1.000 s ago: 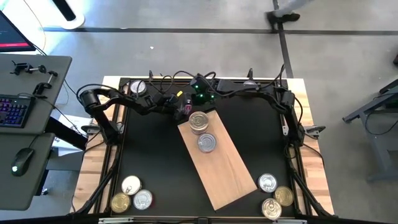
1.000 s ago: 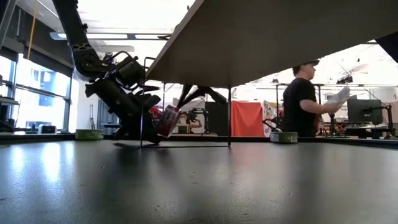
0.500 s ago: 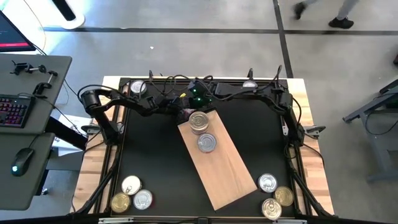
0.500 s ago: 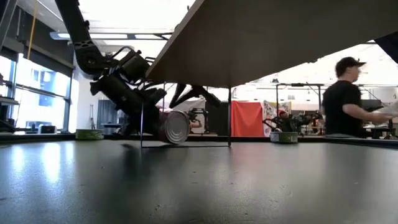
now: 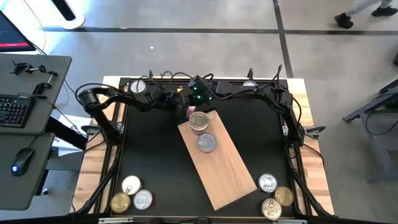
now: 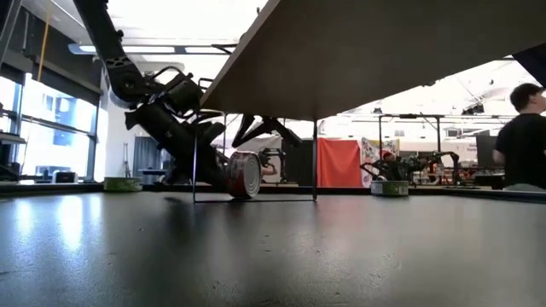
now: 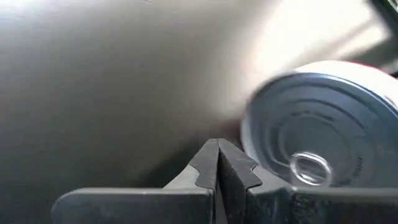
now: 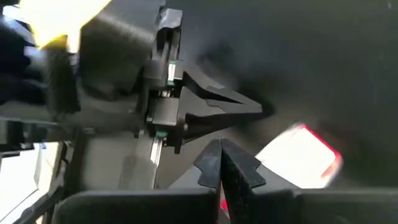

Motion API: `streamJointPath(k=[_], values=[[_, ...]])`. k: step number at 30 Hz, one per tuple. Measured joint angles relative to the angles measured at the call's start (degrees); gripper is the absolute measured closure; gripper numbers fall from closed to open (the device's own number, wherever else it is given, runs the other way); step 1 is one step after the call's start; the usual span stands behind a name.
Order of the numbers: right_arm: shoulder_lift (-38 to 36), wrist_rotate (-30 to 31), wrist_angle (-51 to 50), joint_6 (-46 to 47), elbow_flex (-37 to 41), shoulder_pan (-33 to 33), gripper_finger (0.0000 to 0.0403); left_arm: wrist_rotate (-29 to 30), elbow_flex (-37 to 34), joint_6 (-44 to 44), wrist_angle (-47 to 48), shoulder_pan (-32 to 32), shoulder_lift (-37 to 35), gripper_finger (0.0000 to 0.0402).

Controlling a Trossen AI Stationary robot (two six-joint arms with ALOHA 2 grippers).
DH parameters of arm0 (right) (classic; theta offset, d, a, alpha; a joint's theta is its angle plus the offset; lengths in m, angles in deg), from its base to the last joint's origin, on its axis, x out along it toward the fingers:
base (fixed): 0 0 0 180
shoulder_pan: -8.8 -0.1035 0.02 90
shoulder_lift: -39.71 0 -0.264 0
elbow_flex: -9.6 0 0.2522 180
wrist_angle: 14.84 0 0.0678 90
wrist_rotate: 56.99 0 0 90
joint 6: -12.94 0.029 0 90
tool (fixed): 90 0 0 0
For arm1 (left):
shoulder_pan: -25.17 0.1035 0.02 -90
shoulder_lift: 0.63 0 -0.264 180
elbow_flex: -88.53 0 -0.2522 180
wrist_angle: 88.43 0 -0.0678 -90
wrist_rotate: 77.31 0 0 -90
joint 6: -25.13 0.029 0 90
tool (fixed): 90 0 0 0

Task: Stack canned seafood by type on shelf
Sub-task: Stack the red tuna can on top of the red tuna can on the shelf

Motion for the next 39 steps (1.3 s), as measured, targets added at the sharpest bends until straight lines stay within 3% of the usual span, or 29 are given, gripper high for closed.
streamJointPath(k=[7,10,12,15,19,23,29,33,39], values=[[-2.5,-0.8,8.1,-3.9,0.0,1.6,0.0403,-3.7,-0.1,4.5,6.7,3.8,-4.9,0.0401],[-4.0,-4.2,10.8,-8.7,-0.1,2.0,0.0403,-6.3,-0.1,7.1,8.4,3.8,-7.6,0.0401],[-4.2,-6.8,8.9,-11.9,-1.1,2.1,0.0402,-7.0,-0.1,7.8,9.4,3.5,-9.2,0.0401],[-3.8,-8.3,-1.4,-20.0,-5.1,1.9,0.0392,-6.9,-0.2,7.8,9.2,3.0,-10.2,0.0401],[-2.9,-7.0,-13.4,-32.1,-11.7,1.8,0.0338,-7.8,-0.2,7.0,8.7,3.0,-10.3,0.0401],[-2.3,-5.3,-21.7,-43.5,-16.6,1.9,0.0249,-9.0,-0.2,5.6,8.6,3.3,-10.4,0.0401],[-1.5,-0.1,-26.5,-57.9,-16.1,0.1,0.0127,-9.9,-0.2,4.7,8.7,3.8,-13.6,0.0401],[-0.8,4.7,-24.9,-65.7,-15.3,-0.8,0.0111,-8.2,-0.2,6.6,9.1,3.8,-15.9,0.0401],[0.9,4.7,-24.4,-68.7,-15.2,-1.4,0.0127,-6.6,-0.2,5.9,11.1,3.0,-16.0,0.0401]])
